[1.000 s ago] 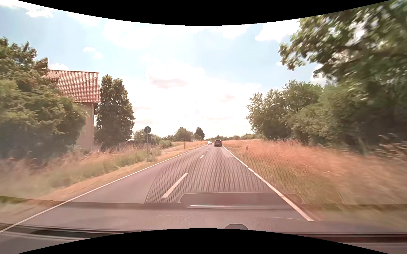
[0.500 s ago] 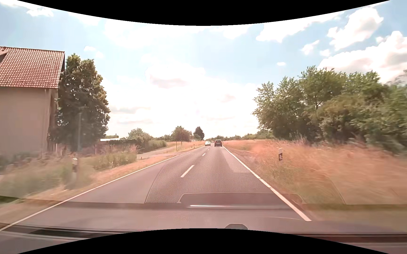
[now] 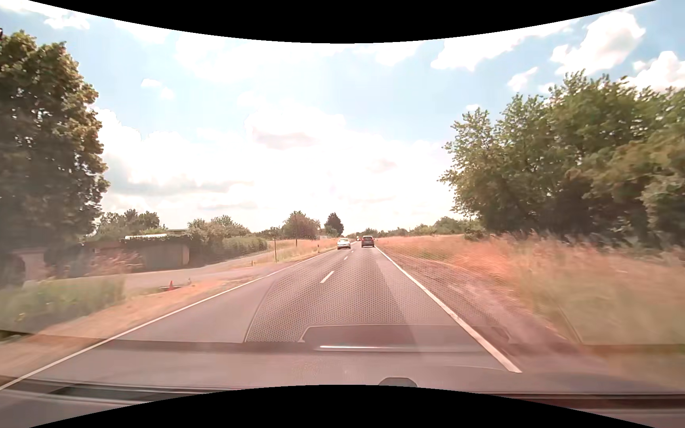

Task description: Follow the waypoints while adhering to traffic rules and regulations

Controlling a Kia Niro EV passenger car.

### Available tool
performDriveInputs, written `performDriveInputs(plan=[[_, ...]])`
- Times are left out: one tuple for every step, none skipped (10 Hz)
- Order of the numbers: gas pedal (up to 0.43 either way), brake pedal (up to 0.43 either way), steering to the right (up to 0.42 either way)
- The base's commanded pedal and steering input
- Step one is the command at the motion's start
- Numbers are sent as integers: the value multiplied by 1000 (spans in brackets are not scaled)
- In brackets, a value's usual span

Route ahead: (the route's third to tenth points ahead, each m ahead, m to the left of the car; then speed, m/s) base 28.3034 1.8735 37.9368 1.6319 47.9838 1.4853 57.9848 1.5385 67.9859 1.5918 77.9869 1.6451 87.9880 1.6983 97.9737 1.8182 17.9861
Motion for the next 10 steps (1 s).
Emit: performDriveInputs(plan=[[130,0,-6],[130,0,-6],[130,0,-6],[130,0,-6],[130,0,-6],[130,0,-6],[130,0,-6],[130,0,-6],[130,0,-6],[130,0,-5]])
